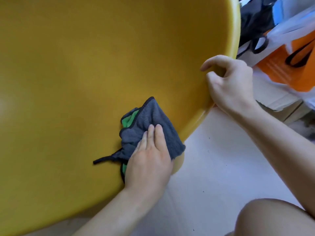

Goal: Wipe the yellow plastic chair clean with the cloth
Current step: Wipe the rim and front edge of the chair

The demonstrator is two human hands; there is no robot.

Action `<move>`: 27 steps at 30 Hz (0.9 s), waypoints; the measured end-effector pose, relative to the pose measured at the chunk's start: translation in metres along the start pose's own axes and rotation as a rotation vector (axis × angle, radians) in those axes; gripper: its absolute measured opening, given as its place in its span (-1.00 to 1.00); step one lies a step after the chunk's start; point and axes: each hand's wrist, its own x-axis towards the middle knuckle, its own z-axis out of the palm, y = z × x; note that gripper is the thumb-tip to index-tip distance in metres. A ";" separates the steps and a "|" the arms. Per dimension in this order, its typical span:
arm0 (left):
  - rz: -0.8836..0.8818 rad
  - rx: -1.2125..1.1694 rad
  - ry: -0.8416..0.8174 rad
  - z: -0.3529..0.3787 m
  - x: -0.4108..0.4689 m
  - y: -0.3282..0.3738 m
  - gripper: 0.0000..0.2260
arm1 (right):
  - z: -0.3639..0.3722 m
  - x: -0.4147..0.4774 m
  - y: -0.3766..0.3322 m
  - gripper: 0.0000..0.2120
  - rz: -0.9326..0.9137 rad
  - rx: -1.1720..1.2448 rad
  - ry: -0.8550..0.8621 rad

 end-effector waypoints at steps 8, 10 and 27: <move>-0.078 -0.086 0.132 -0.016 0.074 0.083 -0.32 | -0.006 -0.002 0.007 -0.77 -0.049 0.019 -0.073; -0.090 -0.140 0.183 -0.021 0.087 0.094 -0.35 | -0.012 0.000 0.009 -0.74 -0.056 0.028 -0.094; 0.015 -0.586 0.028 -0.017 0.009 -0.004 -0.46 | -0.004 -0.053 0.022 -0.52 -1.094 -0.795 -0.505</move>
